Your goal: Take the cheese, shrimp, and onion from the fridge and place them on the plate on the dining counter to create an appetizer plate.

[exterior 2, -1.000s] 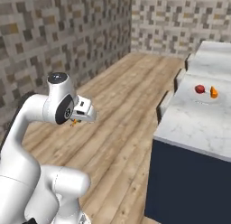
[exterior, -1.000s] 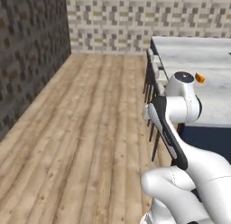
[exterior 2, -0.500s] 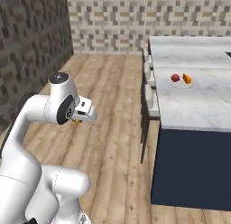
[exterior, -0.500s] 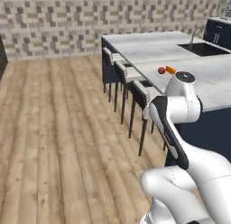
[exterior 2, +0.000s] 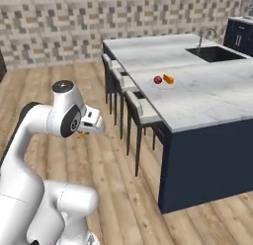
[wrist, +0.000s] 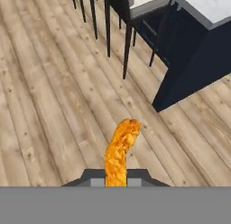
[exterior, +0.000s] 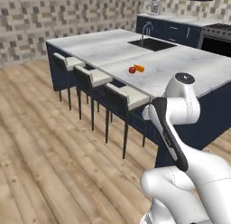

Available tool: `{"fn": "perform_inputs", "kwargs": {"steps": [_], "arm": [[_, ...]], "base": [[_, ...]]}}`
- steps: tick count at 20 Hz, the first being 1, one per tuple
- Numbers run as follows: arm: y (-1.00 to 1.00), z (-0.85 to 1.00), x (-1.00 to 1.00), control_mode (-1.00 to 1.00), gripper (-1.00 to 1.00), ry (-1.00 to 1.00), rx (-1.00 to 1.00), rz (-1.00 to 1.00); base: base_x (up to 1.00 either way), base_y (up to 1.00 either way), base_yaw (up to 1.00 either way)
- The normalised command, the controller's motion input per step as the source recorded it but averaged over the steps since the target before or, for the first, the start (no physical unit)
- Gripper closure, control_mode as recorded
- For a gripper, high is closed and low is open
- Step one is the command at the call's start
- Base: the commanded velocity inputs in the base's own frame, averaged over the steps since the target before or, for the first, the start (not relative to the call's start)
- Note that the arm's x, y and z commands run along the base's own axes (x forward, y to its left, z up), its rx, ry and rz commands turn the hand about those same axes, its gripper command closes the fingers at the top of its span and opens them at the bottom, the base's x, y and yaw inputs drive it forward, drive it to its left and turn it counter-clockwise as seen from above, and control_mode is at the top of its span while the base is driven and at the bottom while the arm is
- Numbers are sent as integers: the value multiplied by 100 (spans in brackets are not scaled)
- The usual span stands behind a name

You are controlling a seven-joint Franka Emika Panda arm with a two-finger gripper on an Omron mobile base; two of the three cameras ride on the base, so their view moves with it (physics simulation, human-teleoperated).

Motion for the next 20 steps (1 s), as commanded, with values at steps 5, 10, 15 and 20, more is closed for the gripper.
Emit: {"fn": "perform_inputs", "kwargs": {"steps": [5,10,15,20], "arm": [[0,0,0,100,100,0,0,0],[0,0,0,100,100,0,0,0],[0,0,0,100,100,0,0,0],[0,0,0,100,100,0,0,0]], "base": [[58,100,-52],[70,100,-48],[78,96,-50],[78,89,-50]]}}
